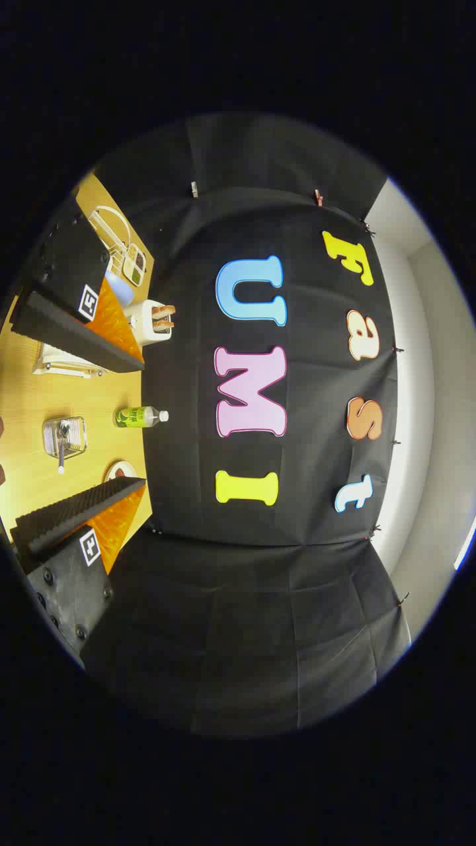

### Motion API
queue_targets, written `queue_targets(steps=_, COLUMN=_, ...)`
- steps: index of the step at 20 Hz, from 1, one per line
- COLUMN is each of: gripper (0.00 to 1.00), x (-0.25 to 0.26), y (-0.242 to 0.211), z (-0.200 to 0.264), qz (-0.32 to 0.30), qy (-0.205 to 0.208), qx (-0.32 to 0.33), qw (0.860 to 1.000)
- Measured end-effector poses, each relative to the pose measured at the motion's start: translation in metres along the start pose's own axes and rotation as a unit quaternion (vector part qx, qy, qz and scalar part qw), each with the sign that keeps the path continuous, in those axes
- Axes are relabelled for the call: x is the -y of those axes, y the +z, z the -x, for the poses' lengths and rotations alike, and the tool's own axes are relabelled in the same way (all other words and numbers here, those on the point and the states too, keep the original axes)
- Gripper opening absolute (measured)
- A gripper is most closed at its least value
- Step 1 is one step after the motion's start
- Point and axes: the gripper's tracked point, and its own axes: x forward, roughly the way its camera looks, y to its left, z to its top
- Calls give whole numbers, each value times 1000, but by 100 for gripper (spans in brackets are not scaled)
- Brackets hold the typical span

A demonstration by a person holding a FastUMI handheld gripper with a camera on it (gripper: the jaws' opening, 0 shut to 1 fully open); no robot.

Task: Take the plate from the dish rack, then take the spoon from the basket and place it into the plate.

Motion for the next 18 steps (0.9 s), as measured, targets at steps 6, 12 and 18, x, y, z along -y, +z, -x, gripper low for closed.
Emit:
queue_targets(steps=6, gripper=97, x=-5, y=-4, z=-3, qz=1, qy=-3, qx=0, qw=1000)
queue_targets(steps=12, gripper=97, x=-10, y=-9, z=0, qz=3, qy=-5, qx=-2, qw=1000)
queue_targets(steps=18, gripper=97, x=-15, y=-18, z=2, qz=4, qy=-7, qx=-10, qw=1000)
